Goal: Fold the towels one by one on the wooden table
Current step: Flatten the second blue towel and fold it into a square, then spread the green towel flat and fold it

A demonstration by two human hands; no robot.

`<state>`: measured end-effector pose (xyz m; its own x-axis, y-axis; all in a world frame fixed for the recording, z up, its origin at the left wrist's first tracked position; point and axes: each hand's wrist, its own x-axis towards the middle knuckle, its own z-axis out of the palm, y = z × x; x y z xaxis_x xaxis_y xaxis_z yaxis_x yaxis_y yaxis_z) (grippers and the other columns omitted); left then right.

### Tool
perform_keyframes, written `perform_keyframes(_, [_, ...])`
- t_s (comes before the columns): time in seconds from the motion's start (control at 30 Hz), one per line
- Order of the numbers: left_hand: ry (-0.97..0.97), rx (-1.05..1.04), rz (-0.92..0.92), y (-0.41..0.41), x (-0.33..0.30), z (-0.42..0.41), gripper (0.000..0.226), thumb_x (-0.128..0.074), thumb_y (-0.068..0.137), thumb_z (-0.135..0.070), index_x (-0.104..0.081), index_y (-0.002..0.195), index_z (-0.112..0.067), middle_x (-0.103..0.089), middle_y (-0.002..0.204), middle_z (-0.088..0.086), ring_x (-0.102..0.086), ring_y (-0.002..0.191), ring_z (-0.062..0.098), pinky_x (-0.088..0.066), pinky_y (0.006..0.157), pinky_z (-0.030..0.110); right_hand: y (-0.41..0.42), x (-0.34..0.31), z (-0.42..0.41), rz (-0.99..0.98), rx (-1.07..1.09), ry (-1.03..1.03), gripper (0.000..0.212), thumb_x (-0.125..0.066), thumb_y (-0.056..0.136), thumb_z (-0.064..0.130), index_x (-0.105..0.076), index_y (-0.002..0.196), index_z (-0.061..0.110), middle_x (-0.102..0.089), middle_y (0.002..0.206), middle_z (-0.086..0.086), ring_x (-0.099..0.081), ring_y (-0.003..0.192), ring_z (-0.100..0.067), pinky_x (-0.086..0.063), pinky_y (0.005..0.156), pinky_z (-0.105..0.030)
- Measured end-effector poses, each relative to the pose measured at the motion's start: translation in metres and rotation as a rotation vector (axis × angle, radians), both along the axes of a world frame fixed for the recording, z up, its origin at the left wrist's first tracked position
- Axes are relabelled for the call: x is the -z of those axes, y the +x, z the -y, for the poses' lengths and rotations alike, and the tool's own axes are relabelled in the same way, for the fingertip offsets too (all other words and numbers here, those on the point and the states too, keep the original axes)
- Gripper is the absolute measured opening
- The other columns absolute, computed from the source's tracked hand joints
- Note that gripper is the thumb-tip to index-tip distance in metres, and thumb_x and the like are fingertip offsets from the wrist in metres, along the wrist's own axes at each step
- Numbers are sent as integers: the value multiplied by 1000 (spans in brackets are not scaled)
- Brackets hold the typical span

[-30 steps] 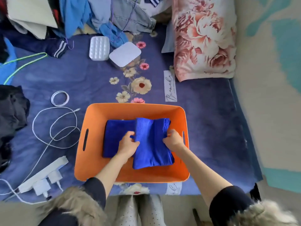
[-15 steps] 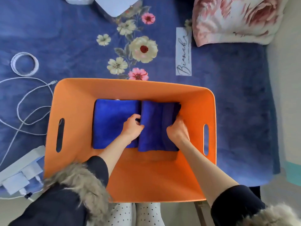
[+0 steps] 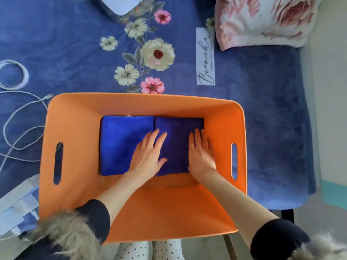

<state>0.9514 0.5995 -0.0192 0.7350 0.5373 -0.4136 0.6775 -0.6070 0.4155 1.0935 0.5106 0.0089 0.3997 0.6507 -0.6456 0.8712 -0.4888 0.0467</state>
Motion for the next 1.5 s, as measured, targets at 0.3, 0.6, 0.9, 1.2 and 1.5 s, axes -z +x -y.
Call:
perform_keyframes(0.3, [191, 372, -268, 4, 44, -16, 123, -53, 65, -78, 22, 144, -21, 39, 143, 8, 30, 138, 25, 14, 111, 51, 24, 32, -14, 194, -238, -209, 99, -57, 91, 32, 23, 142, 2, 21, 153, -18, 17, 142, -34, 10, 114, -44])
perform_keyframes(0.6, [123, 404, -396, 17, 35, -21, 125, -58, 64, -76, 21, 145, -22, 30, 152, 9, 27, 140, 26, 10, 112, 56, 26, 41, -18, 74, -193, -200, 91, -53, 93, 28, 18, 144, 4, 18, 154, -20, 12, 143, -36, 6, 117, -42])
perform_keyframes(0.9, [-42, 182, -289, 2, -68, -13, 73, -40, 95, -49, 2, 149, -25, 14, 157, 5, 16, 144, 24, 3, 116, 47, -5, -47, -11, -278, 418, 161, 78, -51, 93, 34, 0, 149, 16, -12, 157, -7, -24, 140, -28, -32, 108, -44])
perform_keyframes(1.2, [119, -27, 156, 16, -233, -22, 56, -47, 95, -34, -30, 144, -14, -22, 154, 10, -15, 144, 25, -20, 115, 40, 23, -215, 17, -220, 358, 573, 51, -46, 93, 31, -29, 140, 21, -41, 140, -6, -44, 121, -31, -40, 93, -41])
perform_keyframes(1.5, [152, 236, 394, 67, -318, 19, 53, -44, 96, -34, -29, 145, -17, -24, 154, 5, -10, 145, 22, -9, 116, 38, 43, -305, 114, 124, 508, 638, 57, -40, 96, 45, -26, 146, 24, -37, 147, 1, -42, 127, -23, -40, 96, -39])
